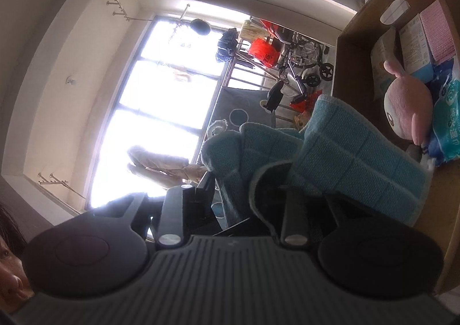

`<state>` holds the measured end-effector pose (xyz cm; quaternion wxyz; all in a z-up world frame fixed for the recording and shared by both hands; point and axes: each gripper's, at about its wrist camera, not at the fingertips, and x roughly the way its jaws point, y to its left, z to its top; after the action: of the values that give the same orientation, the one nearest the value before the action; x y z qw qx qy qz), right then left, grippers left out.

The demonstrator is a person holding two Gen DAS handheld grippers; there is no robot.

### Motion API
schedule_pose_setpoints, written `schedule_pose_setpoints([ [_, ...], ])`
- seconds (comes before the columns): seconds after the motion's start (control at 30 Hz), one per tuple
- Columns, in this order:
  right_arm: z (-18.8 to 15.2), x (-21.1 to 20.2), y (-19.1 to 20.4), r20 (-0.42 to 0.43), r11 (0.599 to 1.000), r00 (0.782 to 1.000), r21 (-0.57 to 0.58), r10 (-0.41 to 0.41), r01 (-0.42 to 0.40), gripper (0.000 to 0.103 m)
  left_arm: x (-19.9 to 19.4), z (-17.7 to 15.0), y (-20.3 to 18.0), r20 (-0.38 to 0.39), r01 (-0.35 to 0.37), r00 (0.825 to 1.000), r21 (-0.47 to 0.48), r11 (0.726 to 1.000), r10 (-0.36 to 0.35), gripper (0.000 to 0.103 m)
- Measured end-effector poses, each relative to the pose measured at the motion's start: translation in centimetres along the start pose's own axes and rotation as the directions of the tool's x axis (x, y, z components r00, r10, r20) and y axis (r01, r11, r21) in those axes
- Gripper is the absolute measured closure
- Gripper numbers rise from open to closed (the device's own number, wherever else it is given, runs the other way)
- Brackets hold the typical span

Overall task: Organize soft objects
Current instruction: 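Carry the blue towel into the cardboard box and lower it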

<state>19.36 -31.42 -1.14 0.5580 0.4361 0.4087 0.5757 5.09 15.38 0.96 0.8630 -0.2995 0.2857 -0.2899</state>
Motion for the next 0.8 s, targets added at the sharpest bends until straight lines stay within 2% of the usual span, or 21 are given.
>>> schedule_pose_setpoints([
  [0.03,0.4,0.1,-0.1,0.016,1.0,1.0,-0.004,-0.016,0.016,0.062,0.0,0.2,0.3,0.0,-0.027,1.0,0.004,1.0,0.027,0.079],
  [0.1,1.2,0.0,-0.4,0.059,0.998,0.997,-0.019,-0.051,0.053,0.058,-0.4,0.7,1.3,-0.006,-0.086,0.996,0.011,0.996,0.086,0.083],
  [0.2,1.8,-0.9,-0.7,0.115,0.996,0.99,-0.035,-0.075,0.08,0.057,-0.2,2.1,2.8,-0.042,-0.191,0.981,0.014,0.982,0.191,0.084],
  [0.3,1.9,-2.2,-0.9,0.158,0.993,0.983,-0.056,-0.093,0.103,0.057,1.0,3.9,4.4,-0.096,-0.312,0.945,0.023,0.95,0.313,0.085],
  [0.4,1.7,-3.3,-1.1,0.186,0.989,0.976,-0.073,-0.115,0.13,0.055,2.1,5.8,6.0,-0.144,-0.414,0.895,0.081,0.907,0.421,0.085],
  [0.53,1.7,-4.2,-1.9,0.2,0.984,0.969,-0.073,-0.145,0.163,0.054,4.3,7.9,8.1,-0.239,-0.526,0.801,0.158,0.836,0.549,0.085],
  [0.57,1.8,-4.3,-2.2,0.203,0.982,0.967,-0.072,-0.155,0.173,0.054,4.8,8.2,8.4,-0.251,-0.552,0.771,0.193,0.811,0.585,0.085],
  [0.63,1.9,-4.8,-2.5,0.21,0.98,0.963,-0.072,-0.167,0.186,0.054,6.1,8.4,9.0,-0.263,-0.607,0.701,0.268,0.748,0.663,0.085],
  [0.7,2.1,-4.9,-2.7,0.214,0.979,0.962,-0.075,-0.172,0.192,0.053,6.9,8.5,9.5,-0.267,-0.633,0.646,0.335,0.697,0.715,0.085],
  [0.8,2.3,-5.2,-2.9,0.216,0.976,0.96,-0.081,-0.179,0.2,0.053,7.9,8.6,9.6,-0.281,-0.643,0.591,0.403,0.651,0.756,0.085],
])
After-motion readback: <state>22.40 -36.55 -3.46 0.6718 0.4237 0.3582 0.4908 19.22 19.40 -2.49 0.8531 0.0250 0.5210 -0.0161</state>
